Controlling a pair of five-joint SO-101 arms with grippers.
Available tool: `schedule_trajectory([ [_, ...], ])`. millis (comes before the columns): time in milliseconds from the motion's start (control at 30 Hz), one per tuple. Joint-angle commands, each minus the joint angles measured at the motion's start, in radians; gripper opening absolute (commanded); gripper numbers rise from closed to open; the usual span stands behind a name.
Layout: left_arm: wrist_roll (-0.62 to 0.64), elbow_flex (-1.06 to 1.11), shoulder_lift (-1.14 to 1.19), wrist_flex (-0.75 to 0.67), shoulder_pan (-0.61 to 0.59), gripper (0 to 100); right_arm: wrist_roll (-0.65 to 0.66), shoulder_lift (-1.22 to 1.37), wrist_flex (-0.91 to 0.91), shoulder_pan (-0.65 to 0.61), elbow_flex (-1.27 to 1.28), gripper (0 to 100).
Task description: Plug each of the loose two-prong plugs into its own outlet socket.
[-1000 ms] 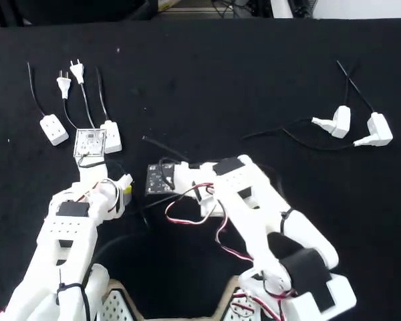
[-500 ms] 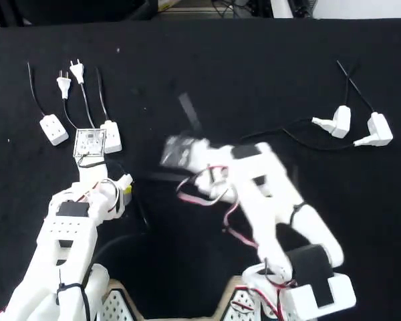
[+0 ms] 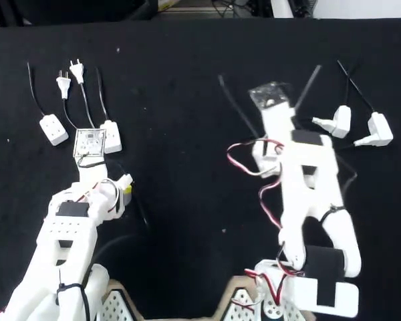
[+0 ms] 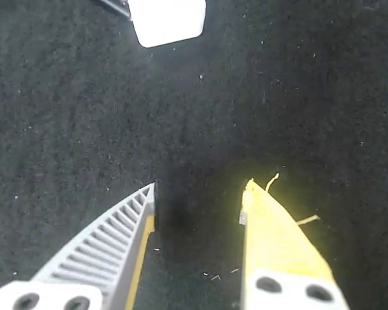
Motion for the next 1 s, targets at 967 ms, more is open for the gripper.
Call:
schedule_trajectory([
  [967, 0.014, -0.015, -0.012, -0.087, -0.016, 22, -0.158, 0.203, 0.011, 0.014, -0.285, 1.1],
])
